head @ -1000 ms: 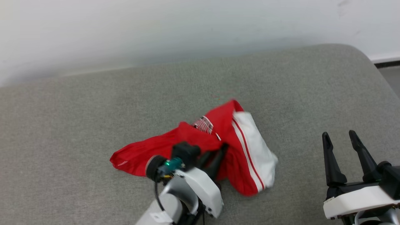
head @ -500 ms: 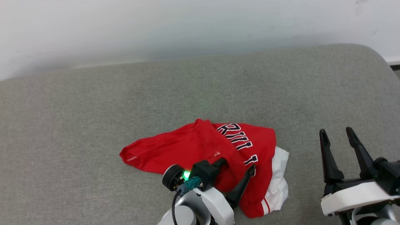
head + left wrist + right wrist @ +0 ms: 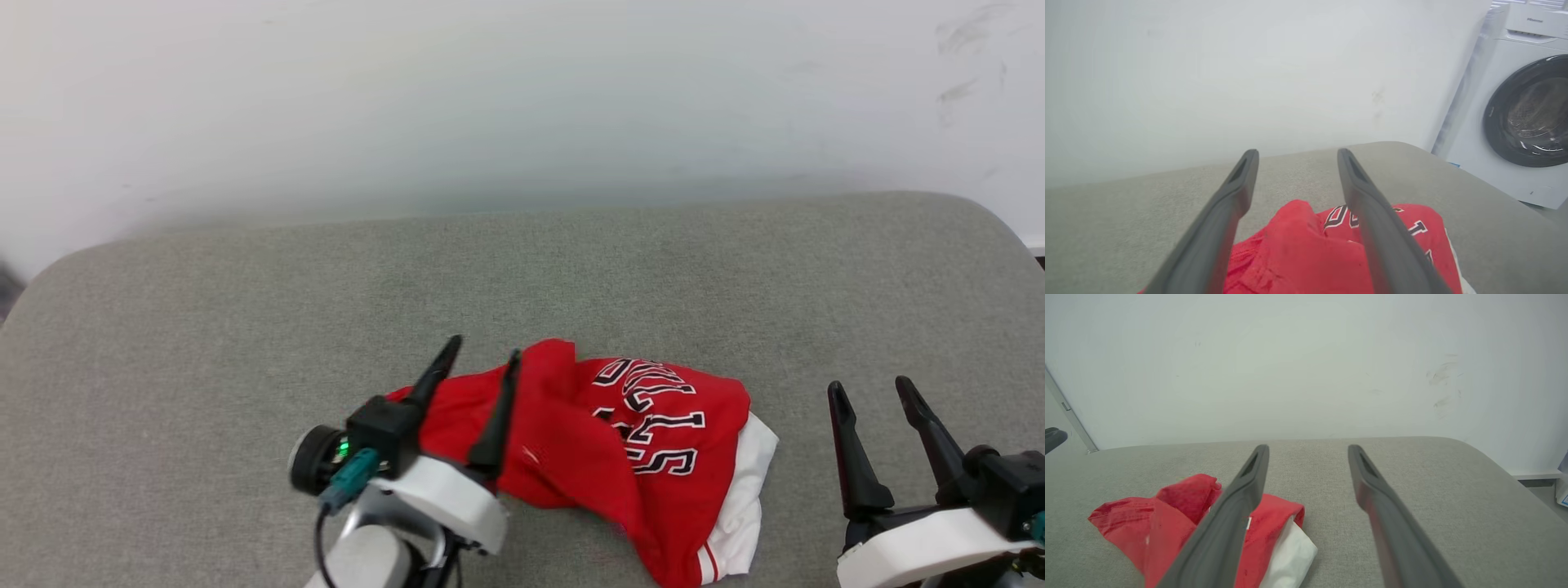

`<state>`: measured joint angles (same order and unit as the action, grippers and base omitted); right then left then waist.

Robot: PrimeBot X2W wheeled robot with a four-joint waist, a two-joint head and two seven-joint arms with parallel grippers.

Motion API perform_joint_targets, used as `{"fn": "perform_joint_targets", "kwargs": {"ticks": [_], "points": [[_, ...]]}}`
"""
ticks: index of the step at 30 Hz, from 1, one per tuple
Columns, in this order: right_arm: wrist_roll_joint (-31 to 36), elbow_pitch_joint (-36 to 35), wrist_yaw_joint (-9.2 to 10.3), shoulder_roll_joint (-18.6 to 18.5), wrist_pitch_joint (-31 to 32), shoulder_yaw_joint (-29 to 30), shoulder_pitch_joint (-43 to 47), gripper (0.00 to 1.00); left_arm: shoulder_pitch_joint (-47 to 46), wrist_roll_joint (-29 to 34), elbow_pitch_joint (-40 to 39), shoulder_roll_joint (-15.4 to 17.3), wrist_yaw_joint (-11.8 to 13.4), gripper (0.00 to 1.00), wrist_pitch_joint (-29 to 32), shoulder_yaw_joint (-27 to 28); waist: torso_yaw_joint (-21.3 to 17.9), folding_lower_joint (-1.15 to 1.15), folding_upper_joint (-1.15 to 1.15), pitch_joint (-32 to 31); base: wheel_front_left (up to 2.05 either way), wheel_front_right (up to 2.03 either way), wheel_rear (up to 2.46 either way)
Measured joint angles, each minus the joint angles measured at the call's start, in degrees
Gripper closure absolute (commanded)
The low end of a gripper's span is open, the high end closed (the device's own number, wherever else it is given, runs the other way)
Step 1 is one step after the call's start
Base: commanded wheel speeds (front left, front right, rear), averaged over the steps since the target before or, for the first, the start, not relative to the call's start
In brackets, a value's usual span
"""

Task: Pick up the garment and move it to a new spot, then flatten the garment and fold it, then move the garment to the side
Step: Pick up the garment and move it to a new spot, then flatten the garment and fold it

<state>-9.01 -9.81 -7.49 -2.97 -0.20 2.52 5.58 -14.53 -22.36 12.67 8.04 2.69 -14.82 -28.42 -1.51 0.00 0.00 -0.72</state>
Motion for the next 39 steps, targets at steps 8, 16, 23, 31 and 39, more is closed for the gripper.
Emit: {"fn": "perform_joint_targets", "kwargs": {"ticks": [8,16,23,31,39], "points": [[0.01,-0.77,0.0,0.0,0.76,0.42,1.59,0.0,6.27,0.0,-2.29,5.49,3.97,0.0,-0.08,5.75,0.72,0.0,0.0,-1.35,0.0,0.0,0.0],[0.01,-1.24,0.0,0.0,1.65,0.74,3.04,0.0,12.09,-0.55,-4.99,8.79,5.93,0.0,0.0,8.13,1.23,0.0,0.0,-3.14,0.0,0.0,0.0],[0.27,-1.67,0.0,0.0,2.35,-0.05,3.27,0.0,14.7,-1.04,-6.08,9.74,6.92,0.0,0.77,8.39,1.46,0.0,0.0,-3.67,0.0,0.0,0.0],[0.36,-1.83,0.0,0.0,2.58,-0.14,3.27,0.0,14.97,-1.18,-6.78,9.88,7.26,0.0,1.11,8.31,2.26,0.0,0.0,-3.57,0.0,0.0,0.0],[-0.01,-1.59,-0.01,0.0,2.34,-0.24,3.27,0.0,14.46,-1.52,-6.86,10.25,7.35,0.0,2.07,7.97,2.71,0.0,0.0,-3.13,0.0,0.0,0.0]]}}
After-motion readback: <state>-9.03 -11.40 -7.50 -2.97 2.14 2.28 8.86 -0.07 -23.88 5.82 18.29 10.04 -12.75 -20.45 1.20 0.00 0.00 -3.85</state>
